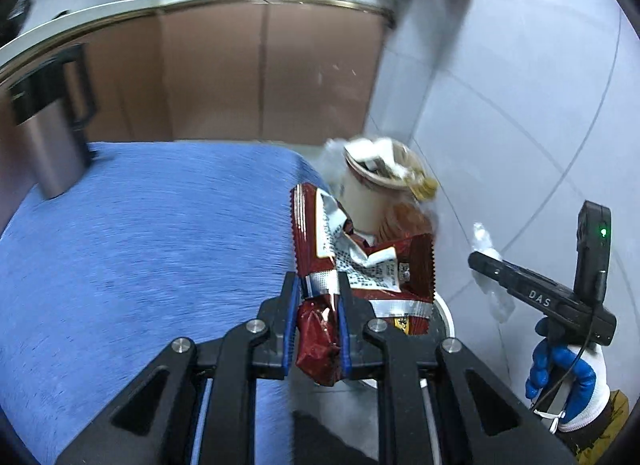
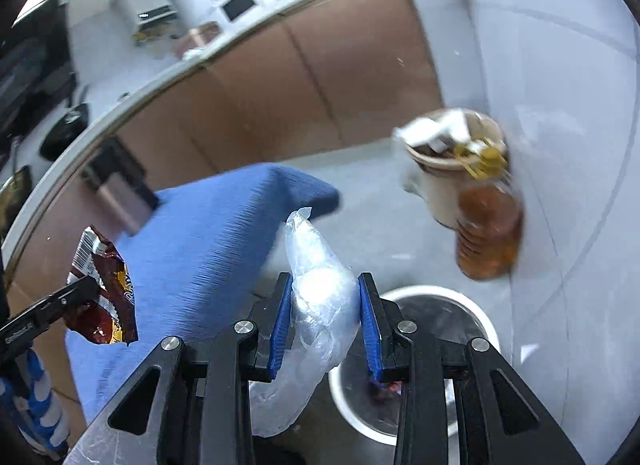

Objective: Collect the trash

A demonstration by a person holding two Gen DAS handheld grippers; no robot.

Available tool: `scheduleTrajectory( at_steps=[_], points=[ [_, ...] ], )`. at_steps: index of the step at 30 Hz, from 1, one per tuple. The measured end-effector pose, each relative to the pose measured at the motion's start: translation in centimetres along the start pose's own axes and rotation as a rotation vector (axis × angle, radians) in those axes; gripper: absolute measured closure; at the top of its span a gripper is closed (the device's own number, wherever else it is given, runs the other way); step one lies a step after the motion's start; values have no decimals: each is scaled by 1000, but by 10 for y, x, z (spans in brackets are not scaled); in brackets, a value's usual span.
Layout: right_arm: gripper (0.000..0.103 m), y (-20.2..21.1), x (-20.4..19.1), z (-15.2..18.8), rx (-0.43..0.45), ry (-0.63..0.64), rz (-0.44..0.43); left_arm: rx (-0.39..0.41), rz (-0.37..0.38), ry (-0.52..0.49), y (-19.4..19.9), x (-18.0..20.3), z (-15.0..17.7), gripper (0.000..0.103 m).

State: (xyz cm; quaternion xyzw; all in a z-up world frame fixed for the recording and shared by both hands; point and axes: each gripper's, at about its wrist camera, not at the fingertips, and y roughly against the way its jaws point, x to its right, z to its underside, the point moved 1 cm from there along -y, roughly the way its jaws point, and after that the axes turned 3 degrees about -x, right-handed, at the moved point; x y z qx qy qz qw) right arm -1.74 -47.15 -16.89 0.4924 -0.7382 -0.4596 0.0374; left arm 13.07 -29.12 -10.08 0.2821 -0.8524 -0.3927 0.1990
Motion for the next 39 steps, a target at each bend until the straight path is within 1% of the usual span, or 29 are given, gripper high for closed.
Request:
scheduleTrajectory(
  at_steps=[5,8,12,14,17,18,21,26,32,39],
  points=[
    [71,-23,36,14,-54,-77,30,-84,5,-83,-50,44,-6,87],
    [70,-35,53,19,-76,-111,49,-129,12,-110,-75,63,-7,85],
    [70,-43,74,27,-96,-143,73,-177,21,-130,-101,80,-4,84],
    [70,-45,81,30,-104,-156,78,-196,37,-132,-111,85,-3,84],
    [68,-49,86,33,-115,-166,84,-217,61,-124,-120,90,0,79],
    [68,-50,87,34,-119,-167,87,-220,67,-121,-123,91,0,73],
    [68,-53,86,36,-129,-167,89,-220,96,-115,-125,95,1,66],
    [68,-53,85,36,-127,-165,96,-202,114,-126,-115,98,6,59],
    [67,-47,84,34,-112,-166,110,-183,118,-97,-106,88,7,58],
    [64,-38,76,32,-97,-150,119,-144,128,-52,-84,68,9,58]
  ],
)
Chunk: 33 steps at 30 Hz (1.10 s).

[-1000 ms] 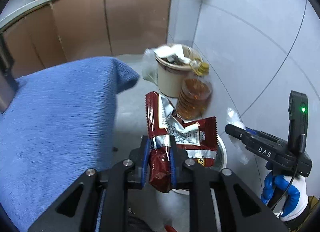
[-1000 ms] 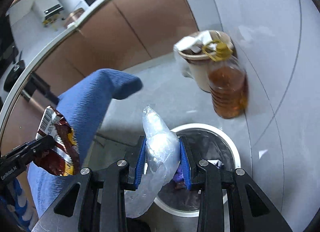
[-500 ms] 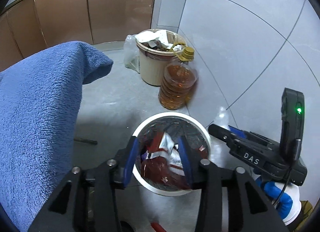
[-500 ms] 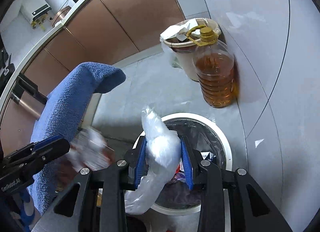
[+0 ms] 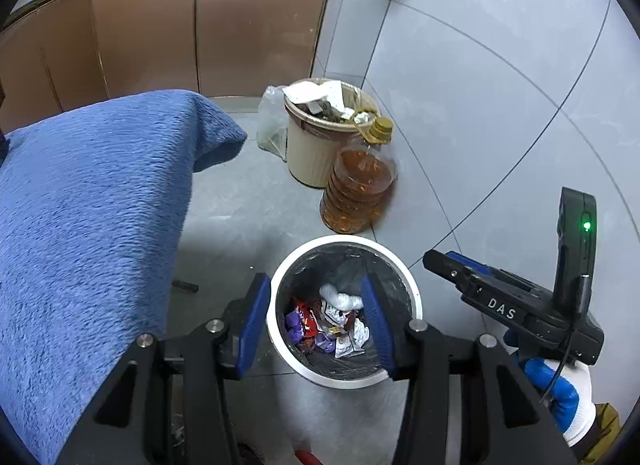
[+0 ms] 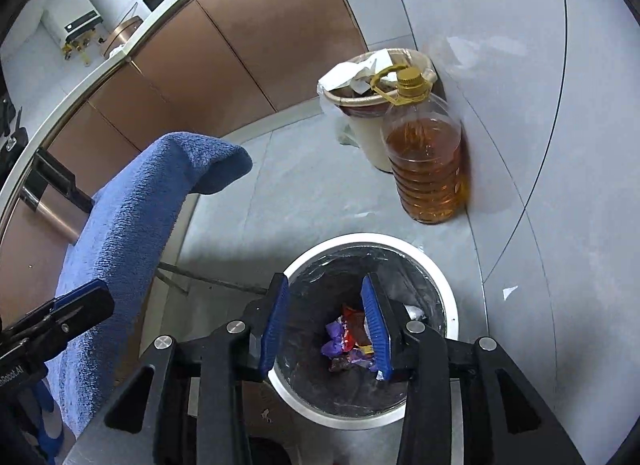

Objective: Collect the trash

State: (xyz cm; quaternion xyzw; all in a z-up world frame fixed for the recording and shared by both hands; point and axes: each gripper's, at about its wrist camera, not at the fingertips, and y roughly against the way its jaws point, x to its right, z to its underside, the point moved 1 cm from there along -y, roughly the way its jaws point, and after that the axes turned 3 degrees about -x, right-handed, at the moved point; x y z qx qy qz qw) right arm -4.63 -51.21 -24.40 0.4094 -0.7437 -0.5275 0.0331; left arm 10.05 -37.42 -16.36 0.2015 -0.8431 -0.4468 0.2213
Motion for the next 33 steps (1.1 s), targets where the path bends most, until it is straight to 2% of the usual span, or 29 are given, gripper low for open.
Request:
scheduleTrajectory(
  at_steps=[8,12,14,19,26,33],
  points=[
    [64,18,-33,-4,23,55,-46,84,-25,55,47,-27,10,58],
    [63,35,-67,-6,46,116,-85,155,-73,101,82,-47,19,50],
    [61,44,-85,-6,58,149,-109,191,-104,131,99,-57,24,49],
    [59,67,-138,-1,87,256,-173,314,-268,198,155,-81,46,49],
    [54,101,-208,21,120,419,-270,463,-458,298,225,-110,85,41],
    [50,130,-256,47,145,546,-335,545,-581,346,267,-115,119,36]
  ],
)
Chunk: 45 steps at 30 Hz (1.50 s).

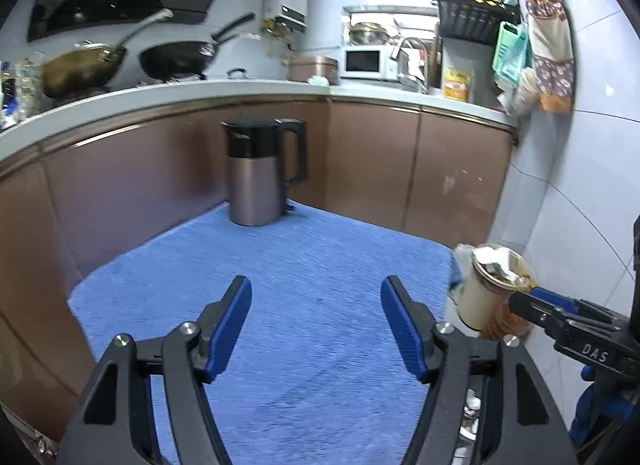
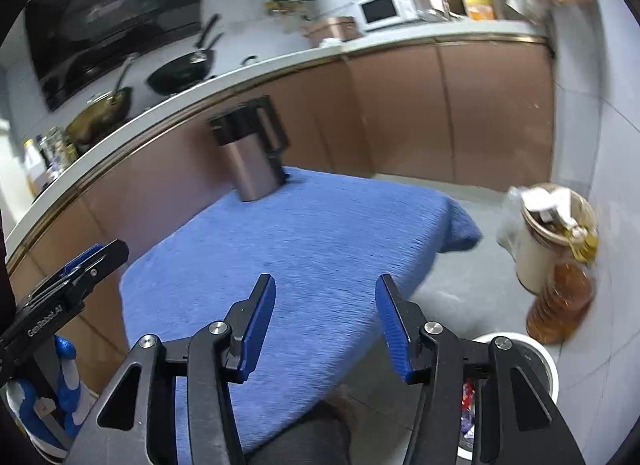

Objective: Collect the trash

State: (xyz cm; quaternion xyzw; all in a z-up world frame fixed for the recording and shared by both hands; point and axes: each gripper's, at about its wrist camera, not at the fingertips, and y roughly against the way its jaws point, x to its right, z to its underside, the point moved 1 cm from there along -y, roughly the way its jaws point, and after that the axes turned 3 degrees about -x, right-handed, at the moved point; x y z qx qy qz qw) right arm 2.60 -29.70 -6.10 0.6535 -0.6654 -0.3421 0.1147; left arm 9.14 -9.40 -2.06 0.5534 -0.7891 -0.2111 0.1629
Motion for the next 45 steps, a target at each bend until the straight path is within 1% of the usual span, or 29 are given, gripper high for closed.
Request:
scheduleTrajectory(
  at_steps=[4,9,11,13,14,17,19,25,28,30,32,38,45],
  points=[
    [46,7,-27,-3,20,50,-22,36,-48,10,16,-12,2,33],
    [42,11,-44,-5,41,92,-19,83,-110,24,32,-23,1,27],
    [40,13,-47,-5,50,102,-8,98,-130,29,37,-26,-1,25],
    [35,14,-50,-6,60,108,5,116,-161,34,42,-30,-2,24],
    [30,14,-50,-6,66,109,13,120,-169,37,42,-32,-3,24],
    [28,16,-50,-7,82,110,31,129,-191,51,44,-37,-4,22],
    [24,16,-49,-9,88,104,40,134,-207,57,44,-39,-3,21],
    [21,15,-45,-10,95,89,74,129,-223,68,41,-46,-3,20],
    [20,14,-47,-10,100,98,99,129,-263,78,41,-50,-3,20],
    [14,14,-48,-10,106,111,121,132,-280,80,41,-52,-2,20],
    [10,14,-51,-10,115,125,142,134,-282,82,41,-54,-1,20],
    [6,13,-54,-14,130,136,172,145,-310,93,42,-61,0,20],
    [1,12,-54,-15,136,130,190,143,-316,110,42,-67,0,20]
  ],
)
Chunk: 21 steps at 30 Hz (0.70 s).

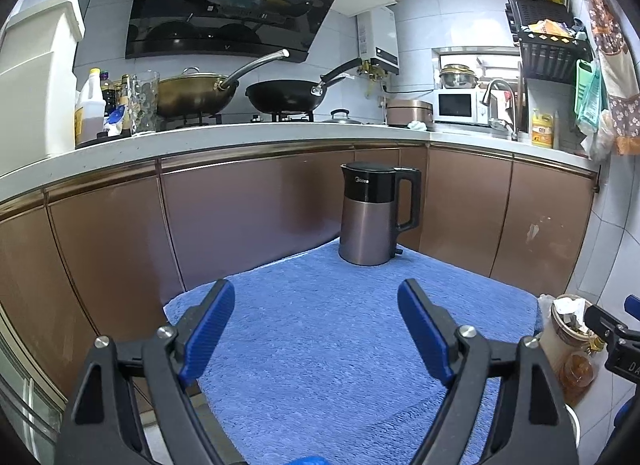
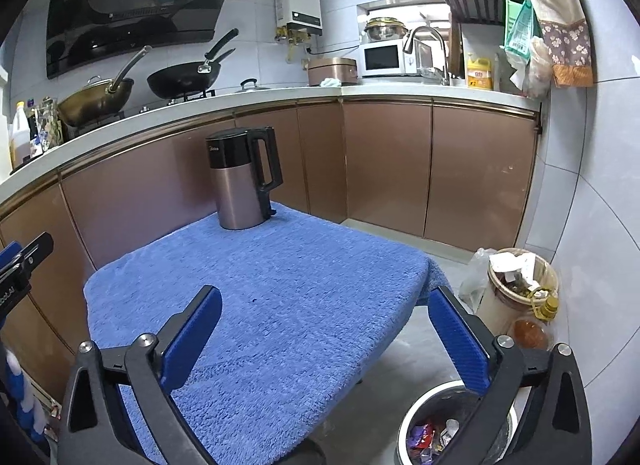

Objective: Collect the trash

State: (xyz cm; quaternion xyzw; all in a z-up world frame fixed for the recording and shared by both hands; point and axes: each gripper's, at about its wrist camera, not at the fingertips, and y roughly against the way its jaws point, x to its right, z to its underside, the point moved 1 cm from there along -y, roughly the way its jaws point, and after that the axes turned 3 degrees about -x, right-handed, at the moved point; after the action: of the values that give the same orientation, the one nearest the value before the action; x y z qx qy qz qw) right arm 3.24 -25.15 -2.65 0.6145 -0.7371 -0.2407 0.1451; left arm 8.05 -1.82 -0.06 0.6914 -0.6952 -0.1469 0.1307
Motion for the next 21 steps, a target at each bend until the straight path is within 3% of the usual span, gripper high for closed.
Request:
scheduleTrajectory(
  at_steps=[21],
  points=[
    [1,-17,-6,3,-48,6,7,-34,14,-14,-8,-2,6,20]
  ],
)
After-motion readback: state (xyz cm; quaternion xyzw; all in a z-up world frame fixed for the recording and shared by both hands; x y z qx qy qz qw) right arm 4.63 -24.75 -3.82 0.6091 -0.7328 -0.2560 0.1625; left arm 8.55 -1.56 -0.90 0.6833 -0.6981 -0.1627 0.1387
